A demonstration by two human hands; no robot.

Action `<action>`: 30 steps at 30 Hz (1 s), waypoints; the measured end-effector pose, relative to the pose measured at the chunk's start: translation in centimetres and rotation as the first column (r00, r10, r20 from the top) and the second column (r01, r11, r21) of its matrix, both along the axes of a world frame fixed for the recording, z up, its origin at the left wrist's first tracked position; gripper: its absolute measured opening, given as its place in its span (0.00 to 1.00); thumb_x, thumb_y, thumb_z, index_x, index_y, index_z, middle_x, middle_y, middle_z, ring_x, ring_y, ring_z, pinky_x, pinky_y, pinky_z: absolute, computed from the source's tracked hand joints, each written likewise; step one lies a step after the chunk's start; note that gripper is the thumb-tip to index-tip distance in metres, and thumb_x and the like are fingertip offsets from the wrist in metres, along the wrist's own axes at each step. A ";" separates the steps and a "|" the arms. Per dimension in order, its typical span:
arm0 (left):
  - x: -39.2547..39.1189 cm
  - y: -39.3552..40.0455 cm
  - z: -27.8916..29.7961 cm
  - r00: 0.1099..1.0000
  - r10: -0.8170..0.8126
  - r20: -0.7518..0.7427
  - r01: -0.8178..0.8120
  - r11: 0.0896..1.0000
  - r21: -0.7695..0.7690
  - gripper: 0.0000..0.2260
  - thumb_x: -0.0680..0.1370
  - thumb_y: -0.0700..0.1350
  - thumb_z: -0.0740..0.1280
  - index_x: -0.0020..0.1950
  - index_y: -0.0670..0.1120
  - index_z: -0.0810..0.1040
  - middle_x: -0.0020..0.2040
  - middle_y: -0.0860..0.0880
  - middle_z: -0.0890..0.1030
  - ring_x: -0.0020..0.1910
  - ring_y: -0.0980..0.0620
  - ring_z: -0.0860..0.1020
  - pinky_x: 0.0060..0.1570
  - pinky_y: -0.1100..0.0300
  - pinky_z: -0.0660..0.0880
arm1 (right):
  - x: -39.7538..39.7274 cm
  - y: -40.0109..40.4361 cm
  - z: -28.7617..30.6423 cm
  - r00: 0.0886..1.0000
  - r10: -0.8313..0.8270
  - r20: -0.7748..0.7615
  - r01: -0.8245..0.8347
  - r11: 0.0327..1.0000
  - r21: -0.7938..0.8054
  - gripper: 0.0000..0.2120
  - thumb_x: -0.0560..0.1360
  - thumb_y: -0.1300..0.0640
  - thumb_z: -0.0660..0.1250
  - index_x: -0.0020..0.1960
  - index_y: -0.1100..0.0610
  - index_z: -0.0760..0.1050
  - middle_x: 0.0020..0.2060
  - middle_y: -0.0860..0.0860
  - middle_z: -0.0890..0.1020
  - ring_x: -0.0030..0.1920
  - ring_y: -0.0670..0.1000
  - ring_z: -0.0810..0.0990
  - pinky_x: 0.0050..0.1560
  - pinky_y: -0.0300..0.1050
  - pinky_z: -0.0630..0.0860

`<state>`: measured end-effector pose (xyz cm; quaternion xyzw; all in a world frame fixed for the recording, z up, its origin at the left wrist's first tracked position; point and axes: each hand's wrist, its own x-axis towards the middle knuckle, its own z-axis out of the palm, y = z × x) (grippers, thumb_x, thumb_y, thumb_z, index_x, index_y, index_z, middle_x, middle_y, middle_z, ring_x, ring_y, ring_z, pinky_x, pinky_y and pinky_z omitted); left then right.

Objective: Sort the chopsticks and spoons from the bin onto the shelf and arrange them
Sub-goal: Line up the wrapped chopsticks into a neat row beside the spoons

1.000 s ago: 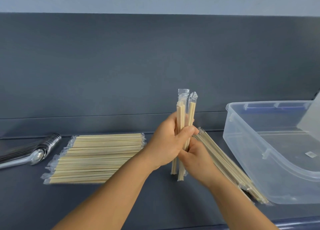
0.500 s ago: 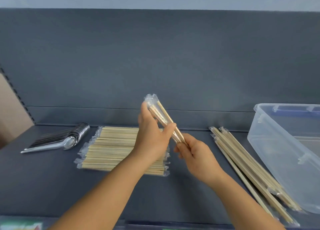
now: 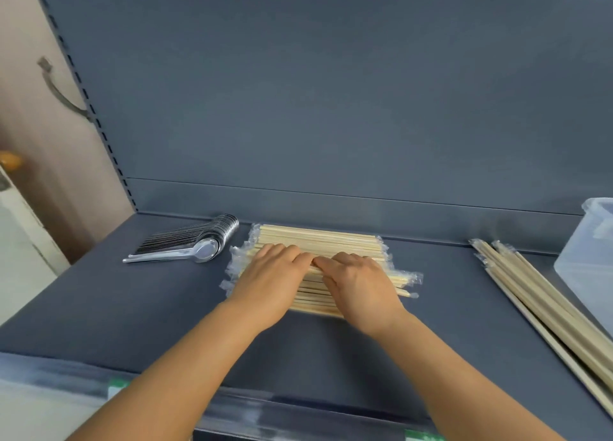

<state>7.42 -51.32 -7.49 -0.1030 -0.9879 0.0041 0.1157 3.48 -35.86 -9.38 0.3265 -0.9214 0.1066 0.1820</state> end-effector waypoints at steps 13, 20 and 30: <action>0.1 -2.3 -2.2 0.997 0.022 0.067 -0.026 0.998 0.059 0.27 0.76 0.34 0.58 0.74 0.49 0.60 0.64 0.52 0.65 0.64 0.50 0.62 0.66 0.60 0.59 | 0.2 -2.1 -1.4 0.995 -0.020 0.101 0.010 0.995 0.100 0.19 0.74 0.53 0.57 0.63 0.52 0.74 0.51 0.50 0.78 0.49 0.55 0.77 0.51 0.47 0.72; 0.6 -1.7 -2.7 0.991 -0.002 0.134 -0.008 0.997 0.079 0.23 0.84 0.49 0.49 0.78 0.44 0.50 0.75 0.49 0.53 0.73 0.49 0.52 0.73 0.57 0.47 | 0.7 -1.1 -1.6 0.987 -0.021 0.162 0.002 0.994 0.113 0.24 0.75 0.47 0.51 0.64 0.54 0.75 0.55 0.50 0.78 0.53 0.54 0.77 0.53 0.48 0.73; 1.1 -0.6 -3.6 0.960 0.022 0.279 -0.048 0.995 0.087 0.25 0.84 0.51 0.43 0.77 0.45 0.36 0.77 0.49 0.34 0.75 0.54 0.32 0.73 0.55 0.33 | 1.4 0.5 -1.2 0.914 -0.118 0.389 0.031 0.974 0.223 0.26 0.83 0.48 0.43 0.78 0.53 0.42 0.77 0.46 0.44 0.77 0.47 0.39 0.73 0.49 0.36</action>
